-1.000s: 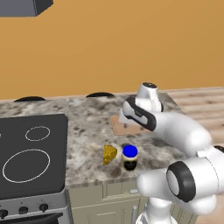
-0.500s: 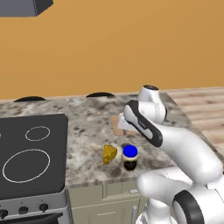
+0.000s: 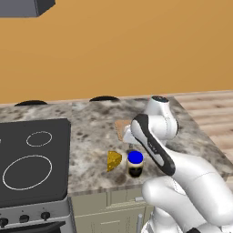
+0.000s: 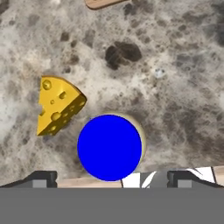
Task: Retrieve the reheated potato from the microwave, then place the potato, cheese, and condiment on the cutting board.
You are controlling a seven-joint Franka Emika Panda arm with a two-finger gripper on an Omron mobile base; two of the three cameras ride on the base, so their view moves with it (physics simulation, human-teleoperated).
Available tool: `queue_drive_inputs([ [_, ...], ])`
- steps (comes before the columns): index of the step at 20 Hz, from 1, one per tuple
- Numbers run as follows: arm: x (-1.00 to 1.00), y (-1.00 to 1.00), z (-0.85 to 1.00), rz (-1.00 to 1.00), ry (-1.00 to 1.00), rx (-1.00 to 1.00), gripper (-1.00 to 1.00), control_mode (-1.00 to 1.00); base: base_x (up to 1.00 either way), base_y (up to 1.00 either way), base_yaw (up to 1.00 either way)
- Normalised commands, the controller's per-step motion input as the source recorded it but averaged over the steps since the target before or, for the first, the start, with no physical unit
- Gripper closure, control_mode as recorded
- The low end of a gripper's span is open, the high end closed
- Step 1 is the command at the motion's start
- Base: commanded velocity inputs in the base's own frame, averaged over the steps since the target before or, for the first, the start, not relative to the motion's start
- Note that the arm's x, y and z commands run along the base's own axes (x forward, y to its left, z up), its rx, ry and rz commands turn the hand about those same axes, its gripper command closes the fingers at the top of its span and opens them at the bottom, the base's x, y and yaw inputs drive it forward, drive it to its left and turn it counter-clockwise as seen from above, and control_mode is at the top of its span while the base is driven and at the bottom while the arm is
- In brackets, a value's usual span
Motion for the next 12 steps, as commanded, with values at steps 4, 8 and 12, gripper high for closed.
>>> queue_drive_inputs([
  [4, -0.28, 0.14, 0.0, 0.0, 0.0, 0.0, -1.0, -1.0, 0.0, 0.0, 0.0],
  [8, 0.02, 0.12, -0.01, 0.0, 0.04, -0.12, -1.0, -1.0, 0.0, 0.0, 0.0],
  [12, 0.08, 0.03, 0.0, 0.0, 0.02, -0.12, -1.0, -1.0, 0.0, 0.0, 0.0],
])
